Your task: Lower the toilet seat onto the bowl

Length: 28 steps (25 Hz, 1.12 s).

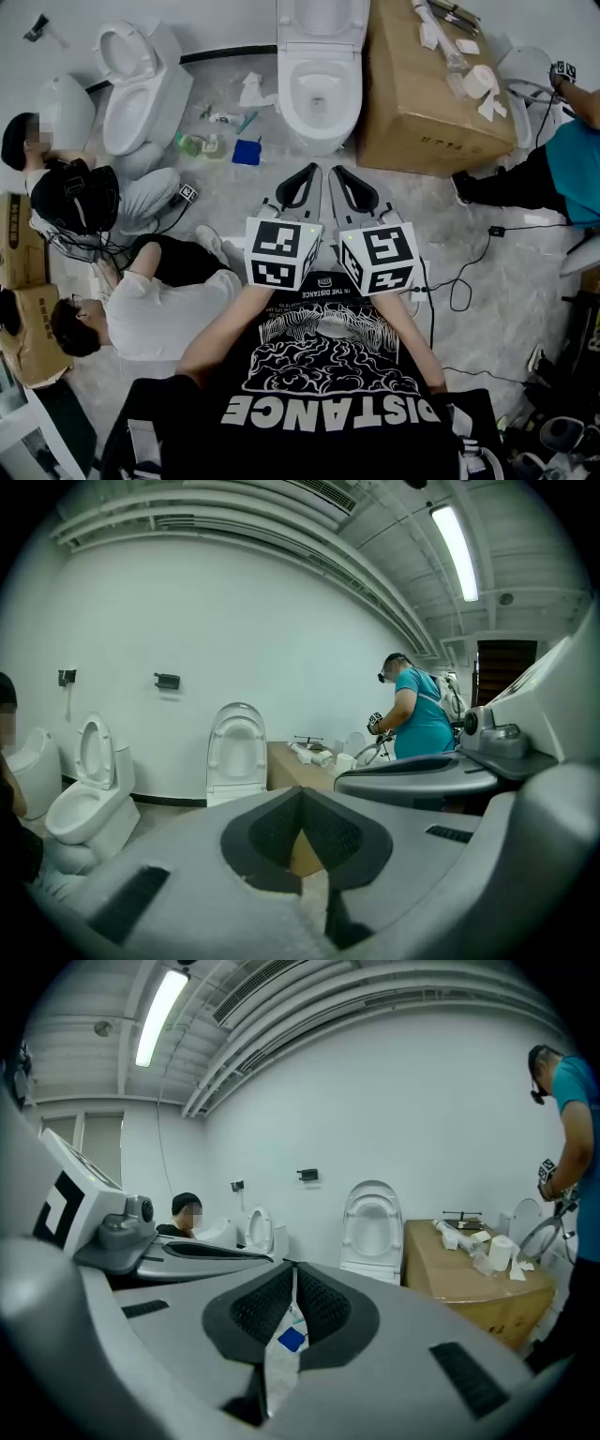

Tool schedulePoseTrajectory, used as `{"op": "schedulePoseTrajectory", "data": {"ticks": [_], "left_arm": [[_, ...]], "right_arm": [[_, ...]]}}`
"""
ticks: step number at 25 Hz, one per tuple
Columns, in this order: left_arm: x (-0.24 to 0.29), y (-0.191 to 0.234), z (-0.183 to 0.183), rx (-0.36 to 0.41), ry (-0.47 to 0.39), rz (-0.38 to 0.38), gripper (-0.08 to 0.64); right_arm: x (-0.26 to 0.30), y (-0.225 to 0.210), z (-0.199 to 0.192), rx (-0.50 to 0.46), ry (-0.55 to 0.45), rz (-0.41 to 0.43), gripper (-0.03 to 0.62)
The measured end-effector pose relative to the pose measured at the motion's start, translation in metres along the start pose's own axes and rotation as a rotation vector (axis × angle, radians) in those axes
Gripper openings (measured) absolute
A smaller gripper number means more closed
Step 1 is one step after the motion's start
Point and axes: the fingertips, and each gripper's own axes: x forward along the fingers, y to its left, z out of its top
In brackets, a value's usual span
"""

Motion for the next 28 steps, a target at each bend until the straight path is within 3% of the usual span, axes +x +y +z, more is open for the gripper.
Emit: {"op": "schedulePoseTrajectory", "data": {"ticks": [13,21,28], "left_arm": [[0.021,0.028,0.008,-0.015,0.002,-0.004,0.009],[0.063,0.042,0.021,0.009,-0.002,-0.06,0.011],[0.106,0.067,0.035,0.037,0.019,-0.065,0.011]], "right_arm": [[0.033,-0.006,0.015,-0.062,0.008,0.0,0.025],[0.071,-0.028,0.022,-0.188,0.063,0.053,0.023],[0.107,-0.055,0.036,-0.211,0.067,0.056,0.025]]}}
